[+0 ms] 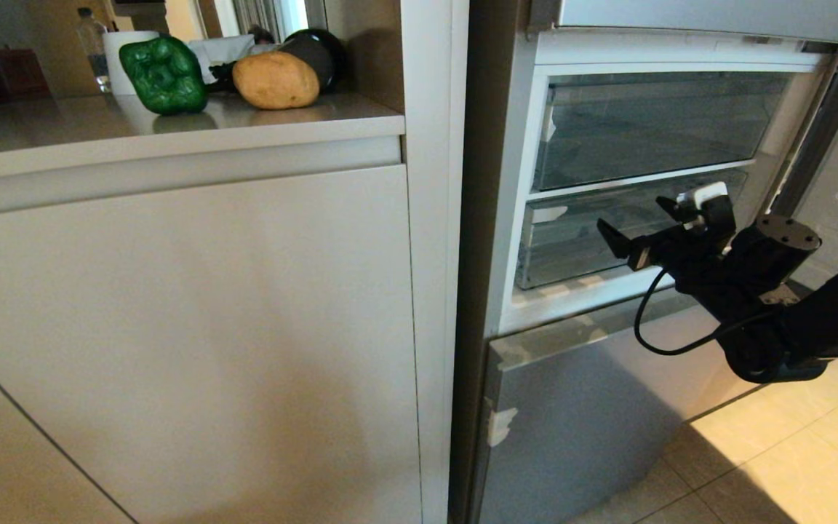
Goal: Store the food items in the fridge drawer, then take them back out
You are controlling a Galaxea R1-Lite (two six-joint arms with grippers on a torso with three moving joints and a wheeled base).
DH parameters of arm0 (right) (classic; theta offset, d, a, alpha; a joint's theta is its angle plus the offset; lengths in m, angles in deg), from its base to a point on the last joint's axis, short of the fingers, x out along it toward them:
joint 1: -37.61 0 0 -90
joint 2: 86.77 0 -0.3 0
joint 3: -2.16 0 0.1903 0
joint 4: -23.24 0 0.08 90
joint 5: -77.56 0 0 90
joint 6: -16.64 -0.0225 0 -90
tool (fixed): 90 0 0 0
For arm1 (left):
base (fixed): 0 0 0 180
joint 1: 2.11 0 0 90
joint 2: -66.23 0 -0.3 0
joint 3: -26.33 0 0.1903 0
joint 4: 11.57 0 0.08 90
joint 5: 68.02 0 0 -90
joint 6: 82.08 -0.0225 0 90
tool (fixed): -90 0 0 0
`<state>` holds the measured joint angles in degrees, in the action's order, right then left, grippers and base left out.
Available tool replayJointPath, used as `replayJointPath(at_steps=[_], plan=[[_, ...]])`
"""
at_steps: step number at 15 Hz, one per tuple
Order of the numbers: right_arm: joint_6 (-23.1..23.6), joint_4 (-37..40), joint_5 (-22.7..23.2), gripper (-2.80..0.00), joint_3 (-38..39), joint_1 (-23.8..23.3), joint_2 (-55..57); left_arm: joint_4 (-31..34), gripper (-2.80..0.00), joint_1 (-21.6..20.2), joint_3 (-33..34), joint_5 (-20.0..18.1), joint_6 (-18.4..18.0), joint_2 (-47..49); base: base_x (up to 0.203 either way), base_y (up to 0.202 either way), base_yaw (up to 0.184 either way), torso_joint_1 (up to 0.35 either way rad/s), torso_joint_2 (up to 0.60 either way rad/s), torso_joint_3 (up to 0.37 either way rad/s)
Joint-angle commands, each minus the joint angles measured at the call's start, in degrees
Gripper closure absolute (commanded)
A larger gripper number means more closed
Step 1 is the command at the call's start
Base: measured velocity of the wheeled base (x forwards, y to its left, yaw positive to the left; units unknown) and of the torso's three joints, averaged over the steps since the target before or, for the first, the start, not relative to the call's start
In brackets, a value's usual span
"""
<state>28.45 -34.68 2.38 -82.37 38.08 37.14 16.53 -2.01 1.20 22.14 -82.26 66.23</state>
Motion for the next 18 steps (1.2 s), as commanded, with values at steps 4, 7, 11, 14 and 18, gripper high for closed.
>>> replayJointPath(at_steps=[4, 7, 11, 14, 18], plan=[[0.13, 0.87, 0.12, -2.80, -3.00, -0.90, 0.89, 0.02, 0.00, -0.01, 0.00, 0.02, 0.05, 0.07, 0.000, 0.000, 0.000, 0.000, 0.00, 0.000], [0.05, 1.04, 0.12, -2.80, -4.21, -0.90, 0.97, 0.02, 0.00, -0.01, 0.00, 0.02, 0.01, 0.00, 0.000, 0.000, 0.000, 0.000, 0.00, 0.000], [0.05, 1.75, -0.32, -2.80, -5.34, -0.90, 1.39, 0.02, 0.00, -0.01, 0.00, 0.02, 0.01, 0.00, 0.000, 0.000, 0.000, 0.000, 0.00, 0.000], [0.14, 1.75, -0.85, -2.80, -5.69, -0.90, 1.47, 0.02, 0.00, -0.01, 0.00, 0.02, 0.08, 0.00, 0.000, 0.000, 0.000, 0.000, 0.00, 0.000], [1.21, 1.42, -0.94, -2.80, -3.72, -0.90, -0.43, 0.02, 0.00, -0.01, 0.00, 0.02, 0.01, 0.00, 0.000, 0.000, 0.000, 0.000, 0.00, 0.000]])
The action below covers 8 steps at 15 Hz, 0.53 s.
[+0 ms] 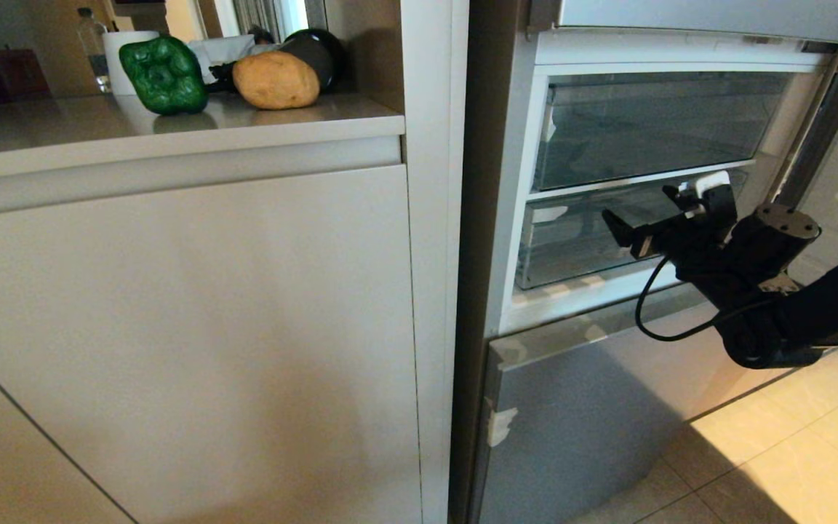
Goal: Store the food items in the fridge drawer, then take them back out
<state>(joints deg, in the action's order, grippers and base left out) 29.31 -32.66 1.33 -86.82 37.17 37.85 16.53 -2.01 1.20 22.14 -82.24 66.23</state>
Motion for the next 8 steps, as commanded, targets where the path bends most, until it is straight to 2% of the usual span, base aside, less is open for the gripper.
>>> replayJointPath(at_steps=[1, 8], plan=[[0.48, -0.85, 0.08, -2.80, 1.33, 0.00, -1.57, 0.02, 0.00, -0.01, 0.00, 0.02, -0.02, 0.00, 0.000, 0.000, 0.000, 0.000, 0.00, 0.000], [1.64, -2.93, 0.03, -2.80, 9.26, 0.00, -6.33, 0.02, 0.00, -0.01, 0.00, 0.02, 0.01, 0.00, 0.000, 0.000, 0.000, 0.000, 0.00, 0.000]])
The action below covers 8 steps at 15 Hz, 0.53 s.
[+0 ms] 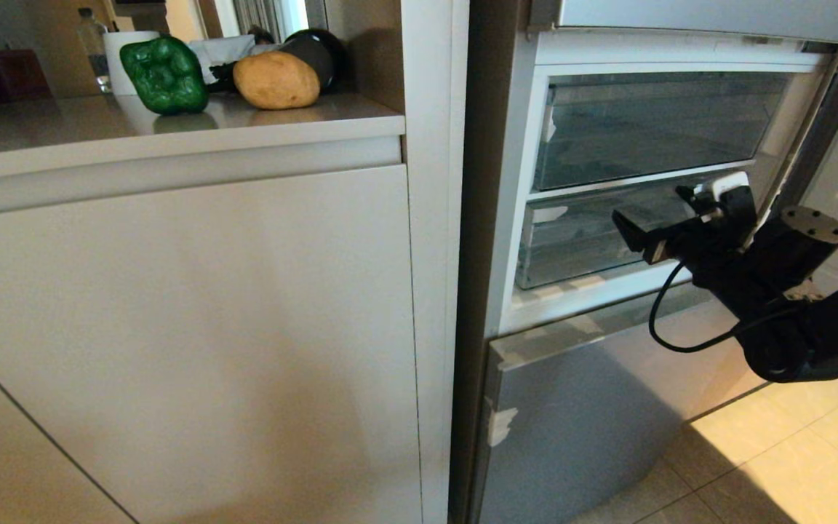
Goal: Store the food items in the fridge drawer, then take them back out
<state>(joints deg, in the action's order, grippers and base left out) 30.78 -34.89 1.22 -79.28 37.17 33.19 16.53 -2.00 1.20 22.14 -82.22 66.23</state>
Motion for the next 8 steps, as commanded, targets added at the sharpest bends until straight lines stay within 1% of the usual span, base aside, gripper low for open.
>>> replayJointPath(at_steps=[1, 4, 8], plan=[[0.19, -0.68, 0.22, -2.80, 2.17, 0.00, -1.93, 0.02, 0.00, -0.02, 0.00, 0.02, -0.03, 0.00, 0.000, 0.000, 0.000, 0.000, 0.00, 0.000], [0.19, -0.68, 0.22, -2.80, 2.23, 0.09, -0.41, 0.02, 0.00, -0.02, 0.00, 0.02, -0.03, 0.00, 0.000, 0.000, 0.000, 0.000, 0.00, 0.000], [0.11, -0.67, 0.07, -2.80, -0.93, 0.01, 3.92, 0.02, 0.00, -0.02, 0.00, 0.02, -0.03, 0.00, 0.000, 0.000, 0.000, 0.000, 0.00, 0.000]])
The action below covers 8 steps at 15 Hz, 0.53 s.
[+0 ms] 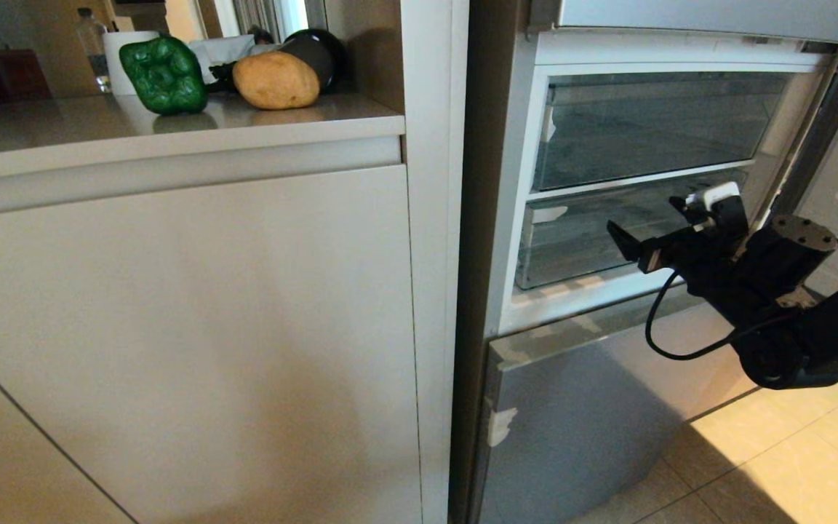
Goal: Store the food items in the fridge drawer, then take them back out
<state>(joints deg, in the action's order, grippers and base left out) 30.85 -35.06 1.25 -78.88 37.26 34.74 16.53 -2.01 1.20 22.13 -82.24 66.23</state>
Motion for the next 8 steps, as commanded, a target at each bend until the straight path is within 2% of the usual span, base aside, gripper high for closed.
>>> replayJointPath(at_steps=[1, 8], plan=[[0.03, -0.51, 0.03, -2.80, -2.77, -0.08, 3.24, 0.02, 0.00, -0.01, 0.00, 0.03, -0.02, 0.00, 0.000, 0.000, 0.000, 0.000, 0.00, 0.000], [0.02, -0.51, -0.73, -2.80, -8.30, -0.09, 6.01, 0.02, 0.00, -0.01, 0.00, 0.03, -0.02, 0.00, 0.000, 0.000, 0.000, 0.000, 0.00, 0.000]])
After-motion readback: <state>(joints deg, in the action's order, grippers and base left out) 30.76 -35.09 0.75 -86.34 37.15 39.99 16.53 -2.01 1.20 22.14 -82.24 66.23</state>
